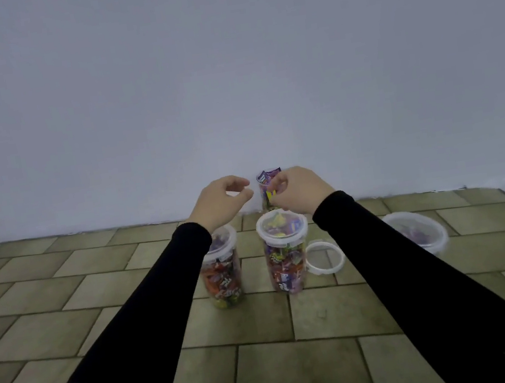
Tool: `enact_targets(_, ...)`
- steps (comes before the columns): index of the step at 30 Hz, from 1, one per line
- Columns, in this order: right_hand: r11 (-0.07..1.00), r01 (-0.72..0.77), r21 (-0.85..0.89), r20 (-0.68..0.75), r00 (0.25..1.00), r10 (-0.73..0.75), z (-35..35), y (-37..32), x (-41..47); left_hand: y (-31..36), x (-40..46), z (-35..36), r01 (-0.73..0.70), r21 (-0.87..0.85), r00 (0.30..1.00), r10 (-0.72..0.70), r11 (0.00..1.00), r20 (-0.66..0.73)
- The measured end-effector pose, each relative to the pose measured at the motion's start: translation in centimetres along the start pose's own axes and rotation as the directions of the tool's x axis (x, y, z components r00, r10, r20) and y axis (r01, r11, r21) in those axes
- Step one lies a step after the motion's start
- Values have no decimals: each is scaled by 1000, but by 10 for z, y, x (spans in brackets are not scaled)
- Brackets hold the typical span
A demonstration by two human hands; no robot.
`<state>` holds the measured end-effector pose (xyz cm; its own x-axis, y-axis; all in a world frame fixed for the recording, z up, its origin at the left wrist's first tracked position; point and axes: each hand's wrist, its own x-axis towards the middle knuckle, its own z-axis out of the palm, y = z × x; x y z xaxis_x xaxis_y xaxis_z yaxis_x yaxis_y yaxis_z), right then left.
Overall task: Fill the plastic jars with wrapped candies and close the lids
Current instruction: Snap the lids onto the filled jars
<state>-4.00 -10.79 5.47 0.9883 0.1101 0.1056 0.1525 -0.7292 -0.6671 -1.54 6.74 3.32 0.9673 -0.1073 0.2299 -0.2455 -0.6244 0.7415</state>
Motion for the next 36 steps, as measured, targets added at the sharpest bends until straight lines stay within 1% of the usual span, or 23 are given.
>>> enact_targets(2,992,-66,-103,-57,997,60,0,21,10,11,12,10,44,-23,999,-44,999,1)
enact_targets(4,971,-149,-188,-41,989,143,5,47,19,19,26,21,124,-47,992,-122,991,42)
enact_targets(6,939,-215,-268,-15,976,219,13,72,28,24,41,32,195,-30,978,-192,980,82)
enact_targets(10,877,-275,-394,7,953,302,30,106,46,20,66,51,338,-18,931,-332,941,152)
enact_targets(13,809,-294,-510,59,926,374,45,120,56,9,83,64,410,-43,901,-397,911,172)
enact_targets(17,758,-326,-565,117,878,464,62,134,72,-3,103,81,439,-106,891,-418,892,176)
enact_targets(20,732,-336,-593,137,853,503,70,144,82,-9,114,94,429,-180,898,-397,885,192)
enact_targets(23,721,-339,-604,135,848,512,71,149,88,-17,120,102,402,-218,914,-377,889,149)
enact_targets(26,721,-336,-605,143,846,514,64,149,94,-23,126,103,384,-215,923,-367,898,119)
enact_targets(29,726,-357,-588,76,869,489,54,142,100,-23,127,101,377,-156,923,-356,913,145)
enact_targets(33,748,-406,-525,-115,905,410,28,116,100,-16,119,101,366,-120,921,-341,923,190)
enact_targets(36,765,-423,-485,-229,906,356,-1,96,96,-16,111,102,348,-86,924,-326,934,200)
